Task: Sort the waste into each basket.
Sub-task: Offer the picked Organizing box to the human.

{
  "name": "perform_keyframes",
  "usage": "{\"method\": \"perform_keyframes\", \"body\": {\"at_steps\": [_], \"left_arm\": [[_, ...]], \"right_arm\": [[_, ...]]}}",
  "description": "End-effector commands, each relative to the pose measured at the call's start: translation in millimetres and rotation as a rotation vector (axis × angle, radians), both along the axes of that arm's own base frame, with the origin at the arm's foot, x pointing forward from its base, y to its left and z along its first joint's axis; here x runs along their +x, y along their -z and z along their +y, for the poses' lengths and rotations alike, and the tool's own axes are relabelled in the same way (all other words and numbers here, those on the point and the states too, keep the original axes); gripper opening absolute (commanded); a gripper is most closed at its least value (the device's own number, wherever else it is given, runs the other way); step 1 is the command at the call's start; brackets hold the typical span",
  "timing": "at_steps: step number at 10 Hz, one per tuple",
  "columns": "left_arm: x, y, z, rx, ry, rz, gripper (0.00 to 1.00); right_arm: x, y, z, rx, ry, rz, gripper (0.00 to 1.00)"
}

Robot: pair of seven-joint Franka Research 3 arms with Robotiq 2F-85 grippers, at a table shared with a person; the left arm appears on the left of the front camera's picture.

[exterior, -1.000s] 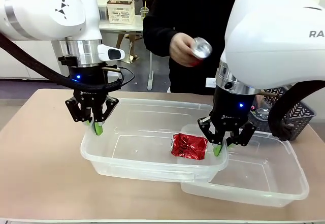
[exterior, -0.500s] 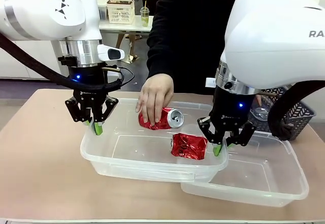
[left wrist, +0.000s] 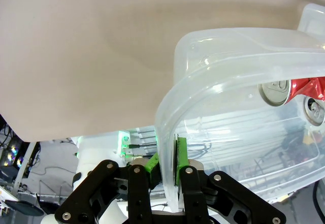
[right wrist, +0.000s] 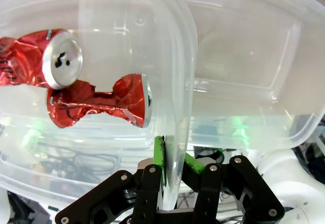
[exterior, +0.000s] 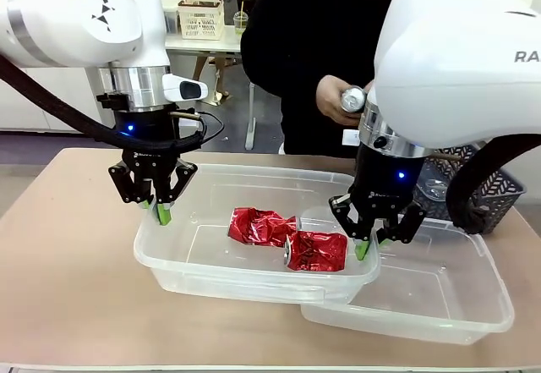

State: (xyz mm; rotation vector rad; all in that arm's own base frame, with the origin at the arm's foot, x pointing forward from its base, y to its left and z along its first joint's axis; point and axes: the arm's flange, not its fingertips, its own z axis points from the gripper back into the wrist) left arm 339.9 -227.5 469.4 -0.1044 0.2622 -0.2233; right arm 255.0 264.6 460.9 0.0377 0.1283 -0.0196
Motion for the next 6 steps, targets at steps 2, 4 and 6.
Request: {"method": "perform_keyframes", "body": {"at_steps": [2,4,6], "left_arm": [[-1.9,-1.4,-0.6,0.001,0.005,-0.003,0.07],[-1.9,-1.4,-0.6,0.001,0.005,-0.003,0.07],[-1.9,-1.4,-0.6,0.001,0.005,-0.003,0.07]], "right_arm": [[2.4,2.7,3.6,-0.01,-0.026,0.011,0.06],[2.4,2.7,3.6,-0.01,-0.026,0.011,0.06],[2.4,2.7,3.6,-0.01,-0.026,0.011,0.06]]}}
